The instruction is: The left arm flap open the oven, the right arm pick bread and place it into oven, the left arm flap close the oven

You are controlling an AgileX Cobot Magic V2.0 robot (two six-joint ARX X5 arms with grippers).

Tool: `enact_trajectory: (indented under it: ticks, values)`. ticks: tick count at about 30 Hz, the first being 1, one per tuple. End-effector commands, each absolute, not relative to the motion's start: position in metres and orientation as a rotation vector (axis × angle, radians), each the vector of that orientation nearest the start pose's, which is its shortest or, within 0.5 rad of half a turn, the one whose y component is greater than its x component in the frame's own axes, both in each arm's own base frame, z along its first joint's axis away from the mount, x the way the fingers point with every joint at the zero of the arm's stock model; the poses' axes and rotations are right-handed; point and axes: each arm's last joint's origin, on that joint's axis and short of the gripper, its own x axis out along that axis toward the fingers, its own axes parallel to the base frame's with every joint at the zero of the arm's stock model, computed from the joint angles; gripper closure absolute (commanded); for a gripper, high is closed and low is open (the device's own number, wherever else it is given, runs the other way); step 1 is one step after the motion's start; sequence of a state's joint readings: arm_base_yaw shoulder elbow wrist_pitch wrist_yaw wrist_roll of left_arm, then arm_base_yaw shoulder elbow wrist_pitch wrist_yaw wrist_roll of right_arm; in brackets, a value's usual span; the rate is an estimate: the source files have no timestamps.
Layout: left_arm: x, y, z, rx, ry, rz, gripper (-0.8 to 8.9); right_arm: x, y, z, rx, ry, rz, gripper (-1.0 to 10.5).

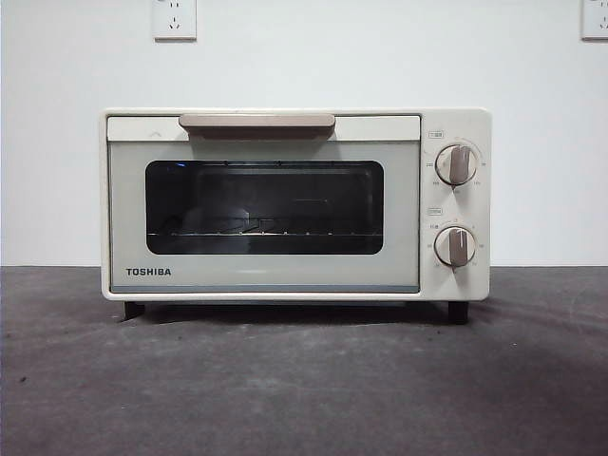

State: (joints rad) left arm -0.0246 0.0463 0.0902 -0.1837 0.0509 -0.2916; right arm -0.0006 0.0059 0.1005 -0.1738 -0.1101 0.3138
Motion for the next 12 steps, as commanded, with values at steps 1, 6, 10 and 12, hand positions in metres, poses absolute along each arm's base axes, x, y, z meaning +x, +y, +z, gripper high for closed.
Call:
enact_trajectory:
  ticks: [1,6,10,12]
  values:
    - [0.092,-0.005,0.200,-0.389,0.095,-0.076,7.96,0.086,0.003,0.203,0.385,0.039,0.109,9.4]
    - [0.095,-0.007,0.238,-0.412,0.092,-0.098,7.96,0.082,0.004,0.238,0.395,0.029,0.144,9.4]
    - [0.099,-0.009,0.276,-0.372,0.130,-0.120,7.96,0.082,0.006,0.270,0.381,0.064,0.216,9.4]
    - [0.102,-0.010,0.294,-0.348,0.147,-0.146,7.96,0.083,0.008,0.285,0.369,0.082,0.258,9.4]
